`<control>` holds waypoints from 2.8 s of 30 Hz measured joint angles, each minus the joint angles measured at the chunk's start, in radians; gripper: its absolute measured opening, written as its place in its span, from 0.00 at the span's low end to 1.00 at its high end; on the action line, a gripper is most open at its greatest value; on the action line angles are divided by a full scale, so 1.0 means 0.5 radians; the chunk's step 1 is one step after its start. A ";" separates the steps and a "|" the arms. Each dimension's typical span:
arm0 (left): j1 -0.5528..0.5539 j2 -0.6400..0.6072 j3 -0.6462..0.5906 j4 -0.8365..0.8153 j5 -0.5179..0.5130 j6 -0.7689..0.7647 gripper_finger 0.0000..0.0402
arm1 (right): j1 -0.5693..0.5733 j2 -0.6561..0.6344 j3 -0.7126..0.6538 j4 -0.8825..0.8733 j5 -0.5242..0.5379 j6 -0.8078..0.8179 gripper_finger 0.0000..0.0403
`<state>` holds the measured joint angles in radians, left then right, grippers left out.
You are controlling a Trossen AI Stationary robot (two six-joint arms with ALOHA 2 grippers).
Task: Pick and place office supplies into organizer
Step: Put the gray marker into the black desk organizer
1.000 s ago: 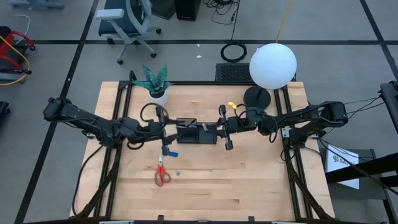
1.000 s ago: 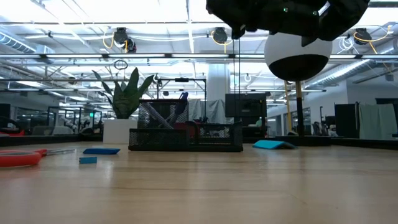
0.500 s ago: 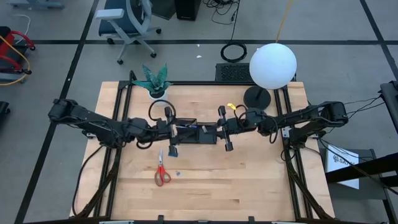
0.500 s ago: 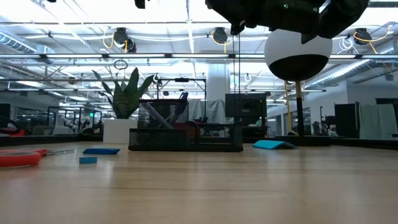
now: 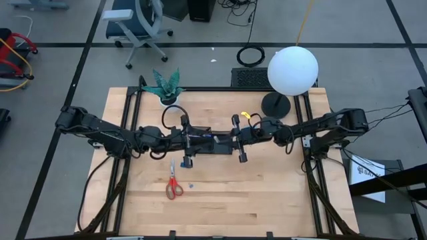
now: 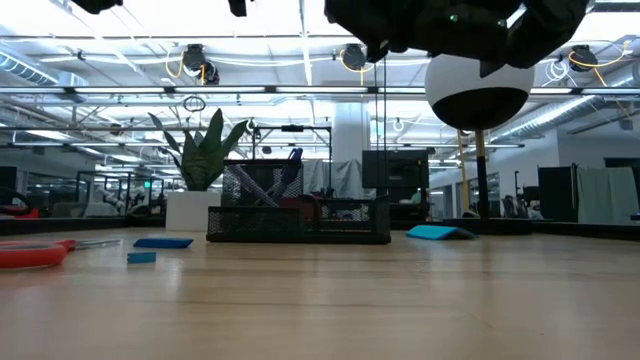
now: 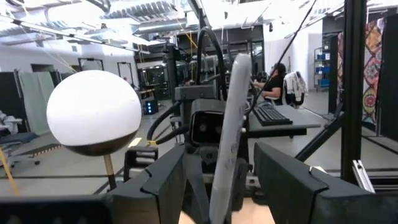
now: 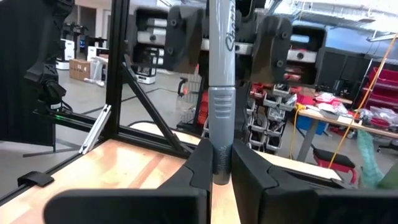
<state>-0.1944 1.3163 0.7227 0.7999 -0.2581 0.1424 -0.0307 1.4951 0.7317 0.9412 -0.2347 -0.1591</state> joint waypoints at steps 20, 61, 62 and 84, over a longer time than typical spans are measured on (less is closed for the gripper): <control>-0.001 0.000 0.001 -0.033 0.099 -0.043 0.49 | 0.031 0.432 0.322 0.021 -0.052 0.006 0.06; -0.092 -0.094 0.002 -0.151 0.110 -0.144 0.08 | 0.185 -0.036 0.321 -0.687 0.740 -0.574 0.39; -0.094 -0.104 0.002 -0.178 0.102 -0.170 0.08 | 0.213 -0.085 0.321 -0.754 0.794 -0.633 0.39; 0.091 -0.010 0.001 -0.298 0.555 -1.554 0.08 | 0.772 0.397 0.321 0.245 1.463 -4.372 0.36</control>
<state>-0.1487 1.3111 0.7232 0.6510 0.0196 -0.6349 0.3553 1.6934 0.8925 1.0638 0.4966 -2.3453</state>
